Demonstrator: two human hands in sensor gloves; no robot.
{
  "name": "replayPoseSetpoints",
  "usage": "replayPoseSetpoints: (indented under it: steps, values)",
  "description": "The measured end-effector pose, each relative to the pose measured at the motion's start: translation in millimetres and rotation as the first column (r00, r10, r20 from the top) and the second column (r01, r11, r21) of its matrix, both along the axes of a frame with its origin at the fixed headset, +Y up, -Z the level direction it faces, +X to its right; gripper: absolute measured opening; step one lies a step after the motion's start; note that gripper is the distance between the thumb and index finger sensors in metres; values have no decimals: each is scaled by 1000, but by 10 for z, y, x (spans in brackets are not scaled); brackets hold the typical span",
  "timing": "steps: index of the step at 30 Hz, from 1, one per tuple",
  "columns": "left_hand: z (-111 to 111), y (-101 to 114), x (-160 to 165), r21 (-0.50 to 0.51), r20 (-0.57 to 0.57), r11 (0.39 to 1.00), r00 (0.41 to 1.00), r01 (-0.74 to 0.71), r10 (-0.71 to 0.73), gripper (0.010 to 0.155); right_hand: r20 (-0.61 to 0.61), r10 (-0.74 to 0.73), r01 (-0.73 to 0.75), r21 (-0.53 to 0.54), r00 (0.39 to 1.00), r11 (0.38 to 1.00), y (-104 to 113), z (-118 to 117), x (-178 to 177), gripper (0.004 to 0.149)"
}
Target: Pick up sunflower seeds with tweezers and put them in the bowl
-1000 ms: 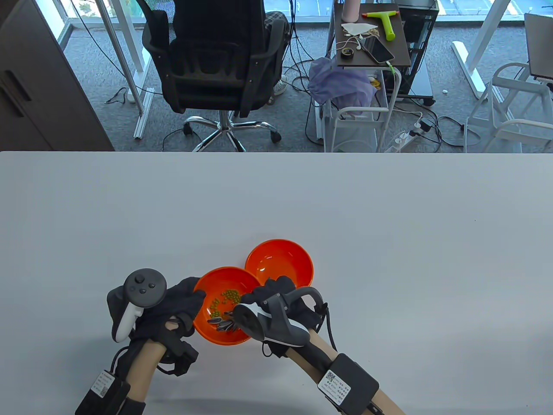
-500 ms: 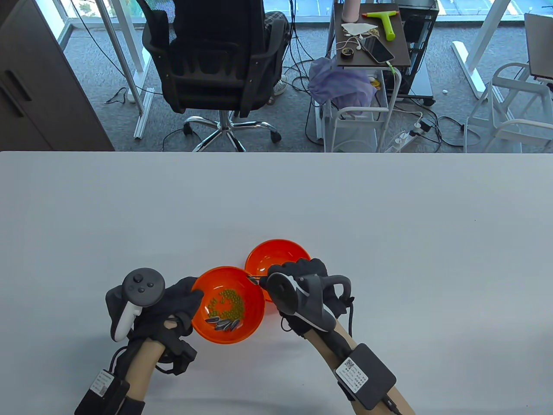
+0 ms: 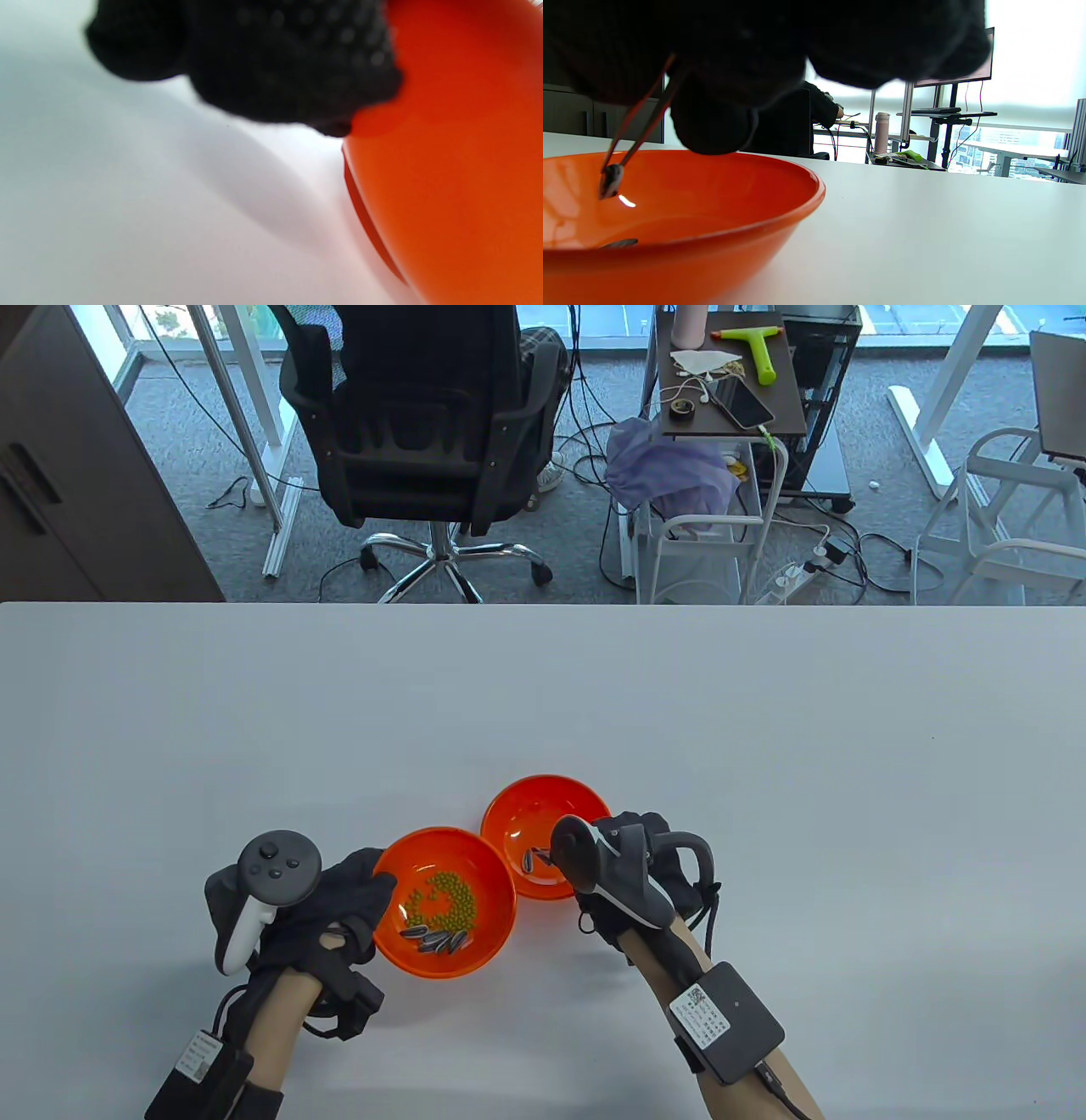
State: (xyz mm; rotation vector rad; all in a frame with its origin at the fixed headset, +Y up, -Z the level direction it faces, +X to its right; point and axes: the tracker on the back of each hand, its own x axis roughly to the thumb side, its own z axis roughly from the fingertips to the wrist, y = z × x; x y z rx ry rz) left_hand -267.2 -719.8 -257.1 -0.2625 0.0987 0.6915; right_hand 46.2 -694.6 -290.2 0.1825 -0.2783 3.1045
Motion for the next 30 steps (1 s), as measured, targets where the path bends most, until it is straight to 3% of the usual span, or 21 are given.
replayPoseSetpoints:
  steps: [7,16,22,30]
  values:
    - [-1,4,-3,1,0,1000,1000,1,-1,48,19,50,-50,-13,999,999,-35,-3,0,43]
    - [-1,5,-3,1,1,1000,1000,5,-5,48,9,-89,88,91,996,992,123,71,11,47]
    - [-1,2,6,1,5,1000,1000,8,-8,48,-90,-216,222,69,972,973,253,182,-110,48]
    - [7,2,44,3,22,1000,1000,5,-5,48,-269,-144,161,41,952,986,258,436,-521,47]
